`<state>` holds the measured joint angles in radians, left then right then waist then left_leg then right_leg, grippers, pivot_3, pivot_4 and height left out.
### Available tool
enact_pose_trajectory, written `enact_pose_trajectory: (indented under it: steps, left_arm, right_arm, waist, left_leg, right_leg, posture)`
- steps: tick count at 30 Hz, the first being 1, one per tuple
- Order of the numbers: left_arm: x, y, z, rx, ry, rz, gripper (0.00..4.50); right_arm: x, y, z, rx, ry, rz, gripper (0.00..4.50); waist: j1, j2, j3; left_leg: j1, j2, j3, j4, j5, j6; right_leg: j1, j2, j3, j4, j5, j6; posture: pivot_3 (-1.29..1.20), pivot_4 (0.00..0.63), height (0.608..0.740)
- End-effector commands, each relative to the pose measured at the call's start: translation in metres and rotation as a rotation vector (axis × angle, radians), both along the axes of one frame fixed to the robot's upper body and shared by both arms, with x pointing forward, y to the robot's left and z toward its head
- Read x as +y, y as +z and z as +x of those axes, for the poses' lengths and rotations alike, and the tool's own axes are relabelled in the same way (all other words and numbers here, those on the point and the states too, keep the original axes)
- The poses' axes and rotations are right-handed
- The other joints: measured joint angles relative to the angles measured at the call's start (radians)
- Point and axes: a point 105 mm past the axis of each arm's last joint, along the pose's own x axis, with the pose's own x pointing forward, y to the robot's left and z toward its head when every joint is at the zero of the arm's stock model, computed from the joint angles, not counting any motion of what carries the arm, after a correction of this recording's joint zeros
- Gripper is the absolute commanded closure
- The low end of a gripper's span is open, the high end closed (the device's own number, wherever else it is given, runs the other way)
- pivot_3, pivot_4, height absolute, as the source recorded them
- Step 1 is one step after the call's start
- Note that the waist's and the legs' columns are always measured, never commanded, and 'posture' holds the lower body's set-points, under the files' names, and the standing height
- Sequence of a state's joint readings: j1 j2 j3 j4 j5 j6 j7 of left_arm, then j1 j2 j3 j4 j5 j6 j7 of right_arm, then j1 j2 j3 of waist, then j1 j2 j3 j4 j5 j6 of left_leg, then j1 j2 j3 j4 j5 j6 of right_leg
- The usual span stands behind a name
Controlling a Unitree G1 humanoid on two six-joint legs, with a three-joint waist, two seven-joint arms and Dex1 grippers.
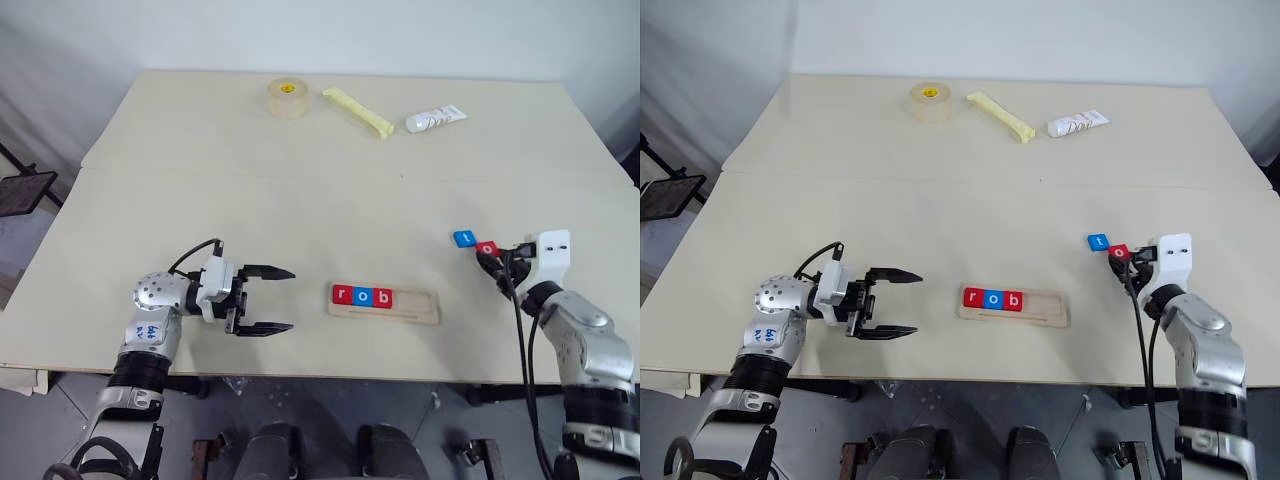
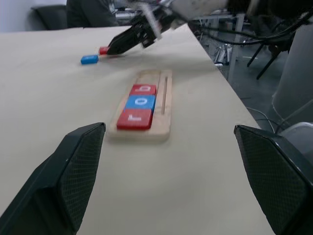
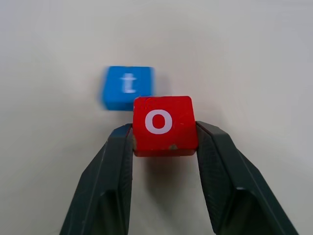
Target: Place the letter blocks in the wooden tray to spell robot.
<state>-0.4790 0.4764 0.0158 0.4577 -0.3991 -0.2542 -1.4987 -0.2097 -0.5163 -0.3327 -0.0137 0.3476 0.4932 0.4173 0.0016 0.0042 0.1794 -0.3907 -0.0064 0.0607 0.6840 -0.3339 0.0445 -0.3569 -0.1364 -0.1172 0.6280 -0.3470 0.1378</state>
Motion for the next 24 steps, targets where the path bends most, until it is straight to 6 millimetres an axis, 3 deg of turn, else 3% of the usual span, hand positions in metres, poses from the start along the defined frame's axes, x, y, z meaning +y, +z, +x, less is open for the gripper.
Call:
enact_pose_trajectory:
  steps: [1, 6, 10, 20, 24]
  left_arm:
    - [0.003, 0.005, 0.002, -0.028, 0.002, -0.012, 0.0]
    - [-0.001, 0.004, 0.003, -0.028, 0.001, -0.018, 0.0]
    - [-0.007, 0.006, 0.004, -0.032, -0.012, -0.03, 0.0]
    - [-0.007, 0.009, 0.004, -0.035, -0.014, -0.026, 0.0]
    - [-0.007, 0.01, 0.004, -0.035, -0.016, -0.026, 0.0]
  right_arm:
    - [0.009, 0.023, -0.023, -0.066, -0.039, 0.009, 3.05]
    - [0.025, 0.012, -0.05, -0.022, -0.069, 0.025, 3.05]
    - [0.033, -0.009, -0.069, 0.034, -0.13, 0.055, 3.05]
    - [0.026, -0.023, -0.073, 0.049, -0.193, 0.092, 3.05]
    - [0.03, -0.02, -0.073, 0.028, -0.162, 0.088, 1.6]
  waist:
    - [0.001, 0.0, 0.0]
    - [-0.001, 0.0, 0.0]
    - [0.0, 0.0, 0.0]
    - [-0.003, 0.0, 0.0]
    - [-0.002, 0.0, 0.0]
  left_leg:
    - [0.0, 0.0, 0.0, 0.0, 0.0, 0.0]
    - [0.0, 0.0, 0.0, 0.0, 0.0, 0.0]
    - [0.001, 0.0, 0.0, 0.0, 0.0, 0.0]
    - [0.002, 0.0, 0.003, -0.001, 0.0, 0.0]
    - [0.002, 0.0, 0.003, -0.001, 0.0, 0.0]
  right_leg:
    - [0.0, 0.0, 0.0, 0.0, 0.0, 0.0]
    - [0.0, 0.0, 0.001, 0.0, 0.0, 0.0]
    - [0.0, 0.001, 0.001, 0.0, 0.0, 0.0]
    - [0.0, 0.002, 0.005, 0.0, 0.0, 0.0]
    - [0.0, 0.002, 0.005, 0.0, 0.0, 0.0]
  posture:
    - [0.0, 0.15, 0.74]
    - [0.0, 0.15, 0.74]
    - [0.0, 0.15, 0.74]
    - [0.0, 0.15, 0.74]
    - [0.0, 0.15, 0.74]
